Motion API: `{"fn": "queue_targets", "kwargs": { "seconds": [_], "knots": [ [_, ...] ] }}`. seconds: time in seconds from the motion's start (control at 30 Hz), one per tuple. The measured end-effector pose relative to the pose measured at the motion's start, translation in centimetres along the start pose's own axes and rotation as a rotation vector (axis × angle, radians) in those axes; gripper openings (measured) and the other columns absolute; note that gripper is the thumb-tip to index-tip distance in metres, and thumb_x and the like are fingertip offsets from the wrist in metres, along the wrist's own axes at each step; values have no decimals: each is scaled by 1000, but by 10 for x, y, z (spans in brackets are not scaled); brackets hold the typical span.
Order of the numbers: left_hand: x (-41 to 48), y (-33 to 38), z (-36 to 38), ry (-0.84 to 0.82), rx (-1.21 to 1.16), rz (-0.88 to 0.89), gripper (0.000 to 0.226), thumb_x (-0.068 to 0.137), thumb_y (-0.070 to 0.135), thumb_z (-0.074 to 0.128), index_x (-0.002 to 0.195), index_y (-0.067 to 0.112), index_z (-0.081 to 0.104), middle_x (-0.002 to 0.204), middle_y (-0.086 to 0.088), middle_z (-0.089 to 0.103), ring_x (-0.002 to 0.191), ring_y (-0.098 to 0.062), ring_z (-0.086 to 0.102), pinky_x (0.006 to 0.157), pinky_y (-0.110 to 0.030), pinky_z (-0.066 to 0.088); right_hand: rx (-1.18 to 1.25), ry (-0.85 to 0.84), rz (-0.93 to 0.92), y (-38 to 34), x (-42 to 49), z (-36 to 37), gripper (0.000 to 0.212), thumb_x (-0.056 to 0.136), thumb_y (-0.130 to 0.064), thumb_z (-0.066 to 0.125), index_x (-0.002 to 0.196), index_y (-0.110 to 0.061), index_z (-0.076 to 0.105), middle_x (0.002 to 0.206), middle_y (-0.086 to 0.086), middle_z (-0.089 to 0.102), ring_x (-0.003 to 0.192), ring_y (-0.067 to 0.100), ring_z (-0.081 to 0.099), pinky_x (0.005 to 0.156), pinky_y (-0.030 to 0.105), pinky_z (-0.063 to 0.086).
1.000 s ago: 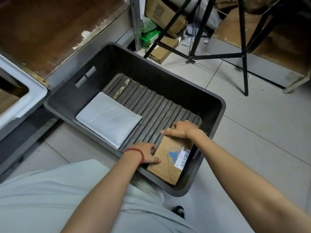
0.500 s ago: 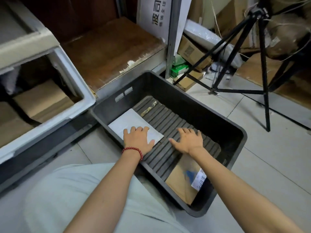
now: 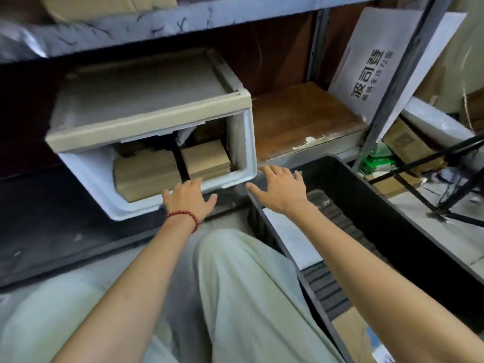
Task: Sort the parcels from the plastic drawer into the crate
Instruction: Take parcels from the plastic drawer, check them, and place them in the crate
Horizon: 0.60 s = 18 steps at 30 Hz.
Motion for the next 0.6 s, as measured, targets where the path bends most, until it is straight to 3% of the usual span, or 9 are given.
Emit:
{"fn": "queue_targets", "kwargs": {
  "seconds": [0.33,0.5,0.6],
  "knots": [
    [-36,-155,-68,91,67,-233,63,89,58,47,143,26,37,139,-4,50,123,-30,49,100,-44,34,12,-147,-140,-104,24,17,74,92,-66,37,150,-23,24,155,5,29,138,31,34,107,50,31],
    [-35,-146,-63,114,-25,-234,63,91,57,45,144,25,35,139,-4,51,124,-29,48,96,-42,36,28,-121,-124,-114,30,30,68,94,-58,41,149,-20,25,153,7,29,136,30,36,105,48,34],
    [-29,-112,-42,120,-39,-117,64,90,55,48,145,27,32,143,-2,47,129,-26,43,100,-43,35,65,-87,-81,-101,30,40,64,95,-52,45,147,-18,28,151,7,31,135,29,36,102,47,37]
  ]
}}
Point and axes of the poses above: each hand's wrist, its own x-axis towards the middle knuckle, its own z-axis out of the palm, y = z × x, the point moved 9 cm from there along x, towards the middle knuckle
